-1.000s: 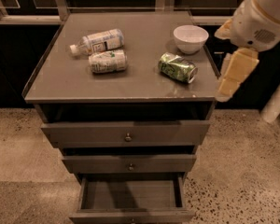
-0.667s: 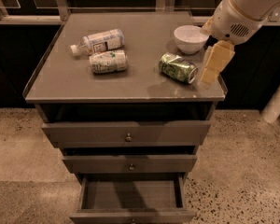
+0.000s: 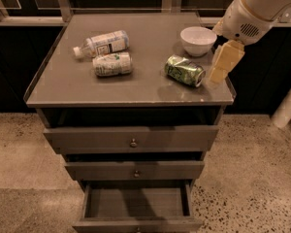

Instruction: Place green can into bottom drawer

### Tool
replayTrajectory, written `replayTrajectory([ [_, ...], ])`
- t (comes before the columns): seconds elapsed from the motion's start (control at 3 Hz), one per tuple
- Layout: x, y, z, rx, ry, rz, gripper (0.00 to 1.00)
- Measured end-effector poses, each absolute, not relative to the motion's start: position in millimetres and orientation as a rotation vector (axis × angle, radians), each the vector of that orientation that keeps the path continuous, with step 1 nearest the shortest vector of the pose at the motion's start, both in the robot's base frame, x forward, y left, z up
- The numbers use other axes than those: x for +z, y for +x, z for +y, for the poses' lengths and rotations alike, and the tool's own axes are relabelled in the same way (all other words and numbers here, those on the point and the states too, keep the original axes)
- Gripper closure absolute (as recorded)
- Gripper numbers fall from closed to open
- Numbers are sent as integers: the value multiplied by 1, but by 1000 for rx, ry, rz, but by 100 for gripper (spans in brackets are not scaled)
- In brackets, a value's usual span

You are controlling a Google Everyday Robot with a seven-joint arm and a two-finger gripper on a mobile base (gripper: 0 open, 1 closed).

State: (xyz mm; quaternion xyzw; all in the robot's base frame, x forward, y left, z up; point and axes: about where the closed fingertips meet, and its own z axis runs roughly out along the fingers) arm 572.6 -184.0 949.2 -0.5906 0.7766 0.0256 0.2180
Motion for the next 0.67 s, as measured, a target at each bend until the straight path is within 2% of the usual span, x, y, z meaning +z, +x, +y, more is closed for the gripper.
replayTrajectory([
  [0.67, 911, 627, -197, 169, -1461, 2210, 0],
])
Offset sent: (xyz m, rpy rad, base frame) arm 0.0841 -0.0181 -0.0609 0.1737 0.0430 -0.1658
